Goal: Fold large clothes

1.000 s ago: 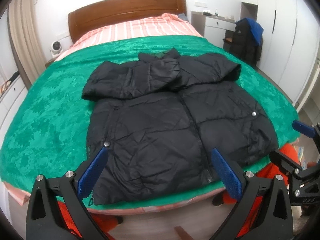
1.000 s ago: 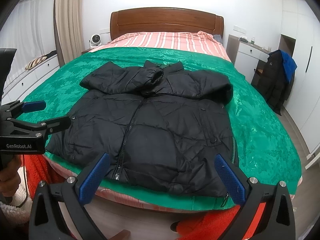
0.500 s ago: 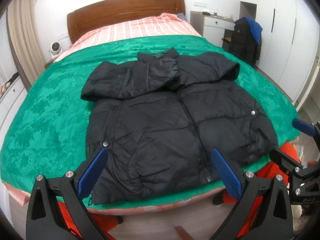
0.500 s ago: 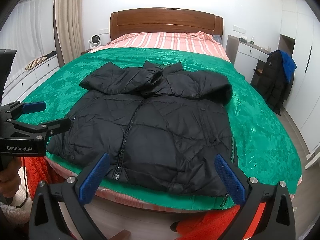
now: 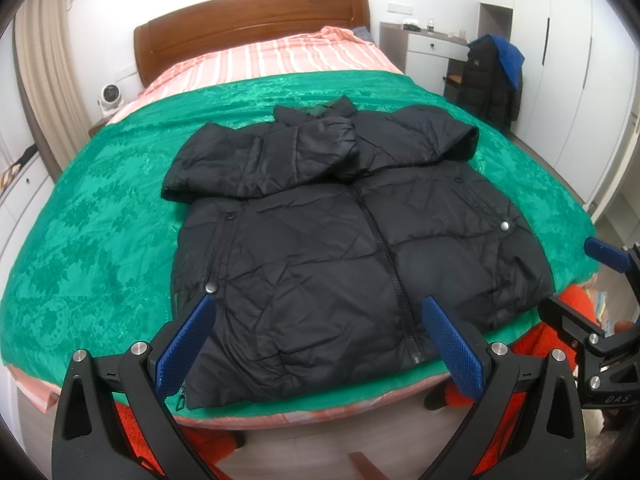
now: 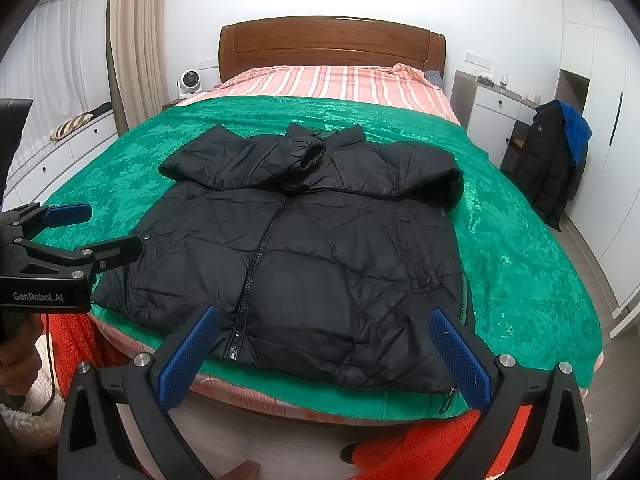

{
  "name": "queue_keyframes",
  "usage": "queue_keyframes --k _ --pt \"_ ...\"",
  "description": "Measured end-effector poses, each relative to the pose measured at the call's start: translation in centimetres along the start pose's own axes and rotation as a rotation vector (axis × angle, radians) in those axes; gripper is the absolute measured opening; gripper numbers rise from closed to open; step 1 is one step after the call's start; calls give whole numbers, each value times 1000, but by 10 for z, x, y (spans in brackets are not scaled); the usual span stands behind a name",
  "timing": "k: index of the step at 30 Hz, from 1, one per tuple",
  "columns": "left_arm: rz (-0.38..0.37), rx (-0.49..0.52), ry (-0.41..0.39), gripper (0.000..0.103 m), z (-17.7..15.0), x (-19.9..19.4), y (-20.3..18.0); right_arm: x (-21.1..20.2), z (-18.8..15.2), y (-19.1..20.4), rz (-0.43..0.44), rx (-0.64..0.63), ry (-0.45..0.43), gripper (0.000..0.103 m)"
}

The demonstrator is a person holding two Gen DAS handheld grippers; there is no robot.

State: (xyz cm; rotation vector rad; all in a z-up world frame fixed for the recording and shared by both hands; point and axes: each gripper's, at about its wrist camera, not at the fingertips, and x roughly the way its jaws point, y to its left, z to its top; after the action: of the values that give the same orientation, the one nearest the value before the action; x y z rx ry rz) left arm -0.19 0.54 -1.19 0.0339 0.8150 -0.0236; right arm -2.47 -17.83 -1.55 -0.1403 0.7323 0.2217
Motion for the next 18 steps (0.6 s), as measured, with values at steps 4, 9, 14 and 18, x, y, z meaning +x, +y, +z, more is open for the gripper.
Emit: queue_keyframes --k 4,9,14,18 --pt "-4 -2 2 103 -1 0 -1 0 0 0 1 -1 0 103" --pt "-5 -2 2 103 -1 -1 -1 -1 0 -1 0 -4 -1 103" --pt "-4 -2 2 103 0 -1 -1 -1 0 0 1 -4 0 103" --pt "-4 -1 3 103 0 -2 -1 -1 0 0 1 -3 0 103"
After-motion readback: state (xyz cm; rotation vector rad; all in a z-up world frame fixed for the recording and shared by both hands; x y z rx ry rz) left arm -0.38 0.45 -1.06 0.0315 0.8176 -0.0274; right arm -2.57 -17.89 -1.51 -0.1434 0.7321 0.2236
